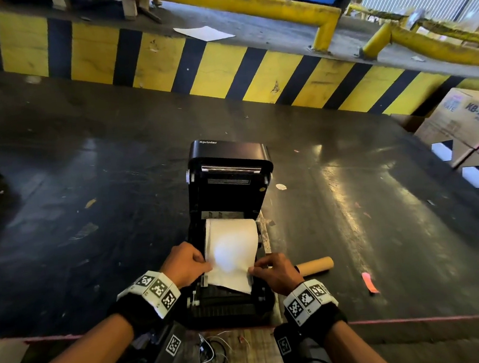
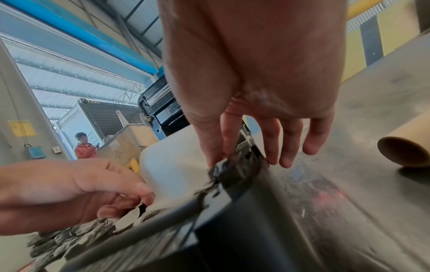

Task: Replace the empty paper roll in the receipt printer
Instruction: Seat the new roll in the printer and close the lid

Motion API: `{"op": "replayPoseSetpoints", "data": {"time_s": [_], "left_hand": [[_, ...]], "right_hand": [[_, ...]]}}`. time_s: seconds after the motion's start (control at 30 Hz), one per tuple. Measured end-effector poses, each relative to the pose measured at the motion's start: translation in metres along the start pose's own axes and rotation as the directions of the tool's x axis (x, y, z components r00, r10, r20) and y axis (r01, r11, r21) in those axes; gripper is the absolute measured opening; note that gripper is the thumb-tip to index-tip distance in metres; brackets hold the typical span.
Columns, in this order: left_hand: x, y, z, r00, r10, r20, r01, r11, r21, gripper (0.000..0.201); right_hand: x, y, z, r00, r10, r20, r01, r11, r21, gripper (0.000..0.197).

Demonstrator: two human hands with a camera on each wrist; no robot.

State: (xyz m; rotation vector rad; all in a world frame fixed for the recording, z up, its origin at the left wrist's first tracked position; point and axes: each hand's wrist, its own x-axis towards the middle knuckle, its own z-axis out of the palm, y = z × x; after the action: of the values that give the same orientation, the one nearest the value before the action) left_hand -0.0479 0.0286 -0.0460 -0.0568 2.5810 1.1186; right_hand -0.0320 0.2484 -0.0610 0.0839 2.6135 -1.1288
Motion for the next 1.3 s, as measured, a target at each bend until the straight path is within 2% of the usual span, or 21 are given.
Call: {"op": "replayPoseSetpoints", "data": {"time_s": [0.07, 0.13, 0.2, 0.27, 0.3, 0.37, 0.47, 0.57, 0.63, 0.67, 0.77, 0.83, 0.93, 0.97, 1.03, 1.1, 1.13, 1.23, 1.3], "left_hand": [[-0.002, -0.001, 0.002, 1.0, 0.016, -0.024, -0.016, 1.0, -0.006, 0.012], [-0.003, -0.001, 0.003, 0.999, 0.018, -0.043, -0.018, 1.0, 0.008, 0.007], [-0.003, -0.001, 0.004, 0.999, 0.013, -0.051, -0.012, 1.0, 0.022, 0.008], [-0.003, 0.0, 0.005, 0.998, 0.003, -0.058, -0.001, 1.0, 0.029, 0.008], [-0.003, -0.001, 0.005, 0.998, -0.001, -0.06, 0.002, 0.999, 0.032, 0.009], [-0.002, -0.002, 0.005, 0.998, -0.008, -0.059, 0.01, 0.999, 0.039, 0.012], [-0.001, -0.001, 0.005, 0.998, -0.006, -0.06, 0.01, 0.998, 0.066, 0.012], [0.0, 0.0, 0.005, 0.998, 0.009, -0.064, -0.002, 0.995, 0.099, 0.011], [0.0, 0.0, 0.006, 0.998, 0.016, -0.062, -0.008, 0.992, 0.127, 0.011], [0.001, -0.001, 0.006, 0.998, 0.02, -0.061, -0.011, 0.991, 0.137, 0.012], [0.001, -0.002, 0.005, 0.998, 0.023, -0.052, -0.015, 0.988, 0.156, 0.013], [-0.002, -0.002, 0.006, 0.996, 0.036, -0.077, -0.023, 0.987, 0.157, 0.011], [-0.016, 0.003, 0.006, 0.969, 0.158, -0.188, -0.126, 0.977, 0.174, 0.009], [-0.02, 0.005, 0.007, 0.955, 0.237, -0.179, -0.204, 0.961, 0.186, 0.007], [-0.029, 0.006, 0.01, 0.927, 0.374, -0.033, -0.356, 0.903, 0.239, 0.01], [-0.031, 0.004, 0.014, 0.894, 0.427, 0.138, -0.449, 0.842, 0.3, 0.021], [-0.031, 0.002, 0.015, 0.886, 0.428, 0.178, -0.464, 0.827, 0.318, 0.023], [-0.03, -0.001, 0.018, 0.88, 0.423, 0.218, -0.475, 0.807, 0.352, 0.024], [-0.031, -0.001, 0.016, 0.875, 0.432, 0.219, -0.484, 0.787, 0.383, 0.021]], "right_hand": [[-0.003, -0.002, -0.002, 1.0, -0.009, -0.013, 0.008, 0.999, -0.04, 0.024], [-0.007, -0.001, -0.002, 0.992, -0.066, -0.107, 0.052, 0.99, -0.129, 0.016], [-0.013, 0.001, -0.002, 0.947, -0.163, -0.276, 0.092, 0.964, -0.251, 0.013], [-0.02, 0.001, -0.002, 0.877, -0.318, -0.361, 0.174, 0.909, -0.379, 0.015], [-0.023, -0.003, -0.001, 0.853, -0.407, -0.326, 0.254, 0.87, -0.422, 0.012], [-0.028, -0.011, 0.005, 0.827, -0.549, -0.12, 0.434, 0.76, -0.484, 0.005], [-0.025, -0.018, 0.019, 0.802, -0.577, 0.157, 0.541, 0.588, -0.601, 0.016], [-0.018, -0.027, 0.022, 0.812, -0.523, 0.26, 0.538, 0.495, -0.682, 0.017], [-0.018, -0.032, 0.022, 0.798, -0.48, 0.364, 0.561, 0.374, -0.738, 0.013], [-0.017, -0.033, 0.024, 0.792, -0.461, 0.399, 0.565, 0.31, -0.764, 0.017], [-0.01, -0.032, 0.031, 0.756, -0.492, 0.431, 0.577, 0.191, -0.794, 0.025], [-0.012, -0.033, 0.033, 0.743, -0.501, 0.444, 0.581, 0.152, -0.8, 0.025], [-0.015, -0.03, 0.032, 0.703, -0.561, 0.437, 0.596, 0.129, -0.793, 0.026], [-0.015, -0.03, 0.031, 0.7, -0.569, 0.431, 0.593, 0.127, -0.795, 0.026], [-0.016, -0.029, 0.029, 0.695, -0.587, 0.416, 0.593, 0.14, -0.793, 0.026], [-0.019, -0.029, 0.025, 0.697, -0.603, 0.387, 0.615, 0.227, -0.755, 0.021], [-0.02, -0.028, 0.023, 0.705, -0.604, 0.371, 0.627, 0.288, -0.724, 0.017], [-0.022, -0.022, 0.02, 0.73, -0.605, 0.317, 0.64, 0.443, -0.627, 0.027], [-0.025, -0.021, 0.02, 0.75, -0.59, 0.3, 0.632, 0.504, -0.589, 0.029]]}}
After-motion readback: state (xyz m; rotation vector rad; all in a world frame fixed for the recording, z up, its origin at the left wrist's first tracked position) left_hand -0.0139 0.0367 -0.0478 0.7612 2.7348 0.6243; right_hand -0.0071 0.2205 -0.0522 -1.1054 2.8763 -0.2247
